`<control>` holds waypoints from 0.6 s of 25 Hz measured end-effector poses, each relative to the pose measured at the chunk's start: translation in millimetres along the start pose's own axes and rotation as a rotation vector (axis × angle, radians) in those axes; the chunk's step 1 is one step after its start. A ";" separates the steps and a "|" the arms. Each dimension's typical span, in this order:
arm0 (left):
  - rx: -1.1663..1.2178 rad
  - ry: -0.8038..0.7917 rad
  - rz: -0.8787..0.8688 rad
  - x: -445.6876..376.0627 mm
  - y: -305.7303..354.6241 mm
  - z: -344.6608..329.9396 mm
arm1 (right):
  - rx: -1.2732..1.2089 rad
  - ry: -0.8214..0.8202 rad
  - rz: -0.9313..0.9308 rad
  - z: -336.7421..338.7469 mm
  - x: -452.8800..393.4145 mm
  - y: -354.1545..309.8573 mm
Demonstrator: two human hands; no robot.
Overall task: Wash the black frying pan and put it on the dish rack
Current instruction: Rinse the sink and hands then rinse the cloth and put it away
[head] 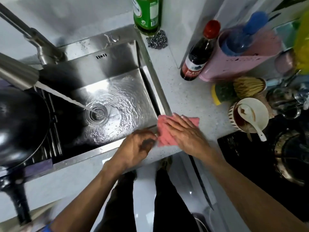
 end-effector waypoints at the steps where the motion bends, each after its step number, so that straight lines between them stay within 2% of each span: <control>1: 0.019 0.006 0.026 3.4 -4.6 1.2 | -0.012 0.009 -0.139 -12.5 -4.8 -15.5; 3: 0.095 0.110 0.142 9.4 -15.6 7.5 | -0.127 0.102 -0.391 -31.3 -14.2 -64.4; 5: 0.192 0.195 0.280 18.4 -21.2 12.7 | -0.250 0.110 -0.451 -42.1 -19.1 -106.6; 7: 0.209 0.220 0.332 31.1 -23.7 20.2 | -0.286 0.052 -0.474 -35.8 -16.2 -98.5; 9: 0.180 0.243 0.376 52.5 -36.4 28.8 | -0.148 0.017 -0.489 -27.8 -7.3 -63.3; 12: 0.163 0.340 0.481 93.1 -64.7 33.5 | -0.008 0.033 -0.246 -27.5 2.4 -40.9; 13: 0.191 0.384 0.512 105.1 -69.3 32.6 | -0.033 0.034 -0.169 -32.0 1.1 -55.1; 15: 0.266 0.446 0.530 120.8 -68.4 29.7 | -0.051 0.009 -0.160 -48.4 -9.3 -111.2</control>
Point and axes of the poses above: each hand's wrist, its own x-axis away from the middle knuckle, its own z-axis out of the back of the hand, y = z × x, the point moved 3 cm from there along -x, towards the middle knuckle, and after that the axes turned 4 degrees about -x, right-handed, at the moved point
